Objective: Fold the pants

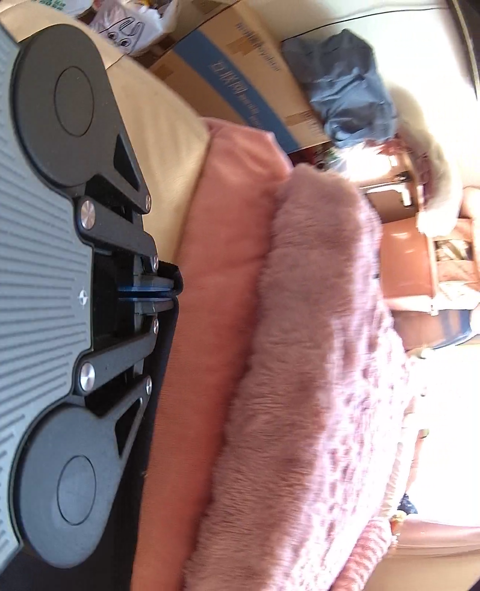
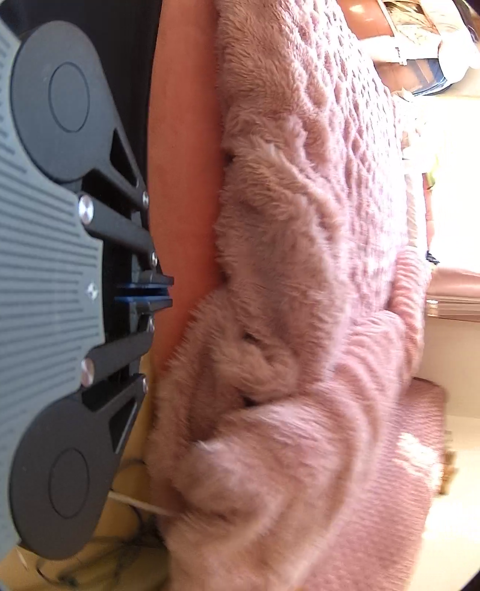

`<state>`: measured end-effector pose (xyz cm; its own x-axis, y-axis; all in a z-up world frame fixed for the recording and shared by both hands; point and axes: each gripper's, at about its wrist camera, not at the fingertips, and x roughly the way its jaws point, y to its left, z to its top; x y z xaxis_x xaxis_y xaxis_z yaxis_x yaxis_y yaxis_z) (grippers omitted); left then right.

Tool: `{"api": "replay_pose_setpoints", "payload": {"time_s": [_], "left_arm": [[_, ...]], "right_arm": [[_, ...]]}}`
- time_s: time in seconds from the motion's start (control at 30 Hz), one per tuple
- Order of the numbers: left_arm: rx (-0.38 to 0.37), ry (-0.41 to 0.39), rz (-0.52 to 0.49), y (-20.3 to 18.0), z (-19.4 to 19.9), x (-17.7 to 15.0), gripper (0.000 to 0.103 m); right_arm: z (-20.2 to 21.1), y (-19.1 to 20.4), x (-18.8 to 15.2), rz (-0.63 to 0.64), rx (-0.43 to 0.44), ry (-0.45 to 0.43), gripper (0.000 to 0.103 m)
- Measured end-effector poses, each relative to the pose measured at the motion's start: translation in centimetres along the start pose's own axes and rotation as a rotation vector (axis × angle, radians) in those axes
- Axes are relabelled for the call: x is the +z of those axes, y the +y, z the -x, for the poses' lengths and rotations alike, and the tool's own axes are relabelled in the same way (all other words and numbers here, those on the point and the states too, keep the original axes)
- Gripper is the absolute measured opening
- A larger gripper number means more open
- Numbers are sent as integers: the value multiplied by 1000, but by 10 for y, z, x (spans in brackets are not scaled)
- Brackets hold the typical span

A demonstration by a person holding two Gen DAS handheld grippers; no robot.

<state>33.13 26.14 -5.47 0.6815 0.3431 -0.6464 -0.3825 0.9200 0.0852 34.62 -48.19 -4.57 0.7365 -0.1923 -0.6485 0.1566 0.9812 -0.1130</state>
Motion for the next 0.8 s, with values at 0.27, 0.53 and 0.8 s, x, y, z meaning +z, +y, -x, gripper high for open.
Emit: {"api": "replay_pose_setpoints", "payload": {"time_s": [0.27,0.53,0.8], "left_arm": [[40,-22,-62,-8,-11,16,2],[85,7,-98,-12,-27,6,2],[56,79,-78,-16,-39,-2,22]], "right_arm": [[-8,4,10,27,-67,-17,0],[-45,8,2,27,-157,50,0],[-50,10,1,14,-142,78,28]]}}
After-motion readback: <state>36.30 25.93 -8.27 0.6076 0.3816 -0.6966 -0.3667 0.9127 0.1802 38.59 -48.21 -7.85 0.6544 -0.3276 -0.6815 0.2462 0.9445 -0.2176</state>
